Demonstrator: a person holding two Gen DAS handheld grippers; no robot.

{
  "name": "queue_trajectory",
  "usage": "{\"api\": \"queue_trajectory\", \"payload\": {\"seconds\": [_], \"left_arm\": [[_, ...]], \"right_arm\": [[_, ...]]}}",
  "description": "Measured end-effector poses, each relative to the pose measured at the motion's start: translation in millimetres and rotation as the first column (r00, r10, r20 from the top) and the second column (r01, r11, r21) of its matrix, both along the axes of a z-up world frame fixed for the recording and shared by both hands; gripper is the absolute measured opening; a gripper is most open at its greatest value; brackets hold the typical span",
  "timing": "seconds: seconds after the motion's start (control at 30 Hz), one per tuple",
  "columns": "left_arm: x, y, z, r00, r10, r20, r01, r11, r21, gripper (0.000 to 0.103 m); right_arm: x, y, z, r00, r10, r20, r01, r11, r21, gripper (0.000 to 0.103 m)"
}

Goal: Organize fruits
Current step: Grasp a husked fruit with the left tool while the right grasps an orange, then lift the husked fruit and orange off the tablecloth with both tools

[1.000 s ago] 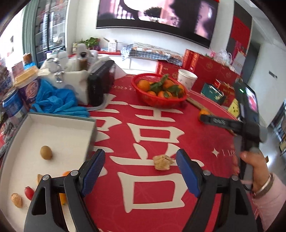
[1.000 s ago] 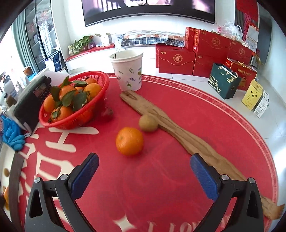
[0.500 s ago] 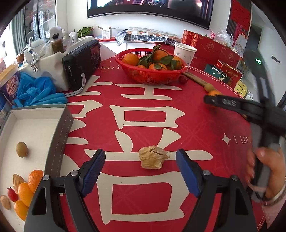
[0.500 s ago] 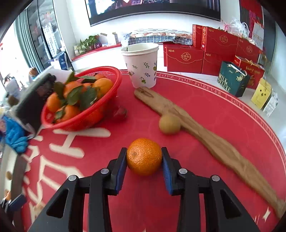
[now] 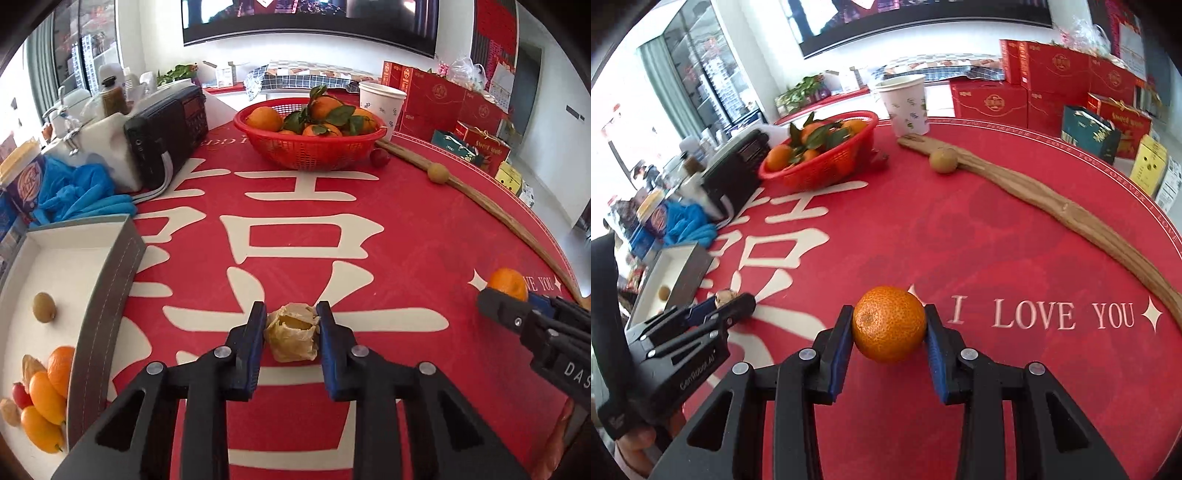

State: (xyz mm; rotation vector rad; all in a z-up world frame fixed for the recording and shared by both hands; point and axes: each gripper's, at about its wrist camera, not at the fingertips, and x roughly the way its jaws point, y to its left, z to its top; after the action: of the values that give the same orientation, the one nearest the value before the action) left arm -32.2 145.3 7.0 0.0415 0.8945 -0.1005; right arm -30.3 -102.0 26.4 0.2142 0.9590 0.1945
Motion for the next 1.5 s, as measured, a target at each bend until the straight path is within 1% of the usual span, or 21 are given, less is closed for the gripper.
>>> {"api": "queue_trajectory", "payload": {"seconds": [0.13,0.27,0.53,0.87,1.27,1.5], "left_arm": [[-14,9,4,1.000,-0.004,0.008,0.004,0.999,-0.032,0.029],[-29,17,7,1.000,-0.007,0.017,0.008,0.999,-0.037,0.029],[-53,25,11,0.999,0.009,0.041,-0.007,0.999,-0.052,0.030],[-53,33,9,0.999,0.032,0.029,-0.030,0.998,-0.064,0.030],[-58,39,20,0.997,0.040,0.065,-0.035,0.996,-0.081,0.030],[-59,49,27,0.994,0.070,0.079,-0.062,0.993,-0.098,0.030]], "right_arm": [[-3,8,0,0.999,0.034,0.010,-0.034,0.999,-0.017,0.038],[-7,13,1,0.998,0.053,0.021,-0.052,0.998,-0.020,0.038],[-9,26,-2,0.996,0.085,0.009,-0.085,0.996,-0.019,0.038],[-10,38,-4,0.993,0.114,0.012,-0.113,0.992,-0.049,0.038],[-11,38,-4,0.994,0.110,0.017,-0.109,0.993,-0.050,0.038],[-11,37,-4,0.995,0.096,0.020,-0.096,0.995,-0.037,0.038]]}}
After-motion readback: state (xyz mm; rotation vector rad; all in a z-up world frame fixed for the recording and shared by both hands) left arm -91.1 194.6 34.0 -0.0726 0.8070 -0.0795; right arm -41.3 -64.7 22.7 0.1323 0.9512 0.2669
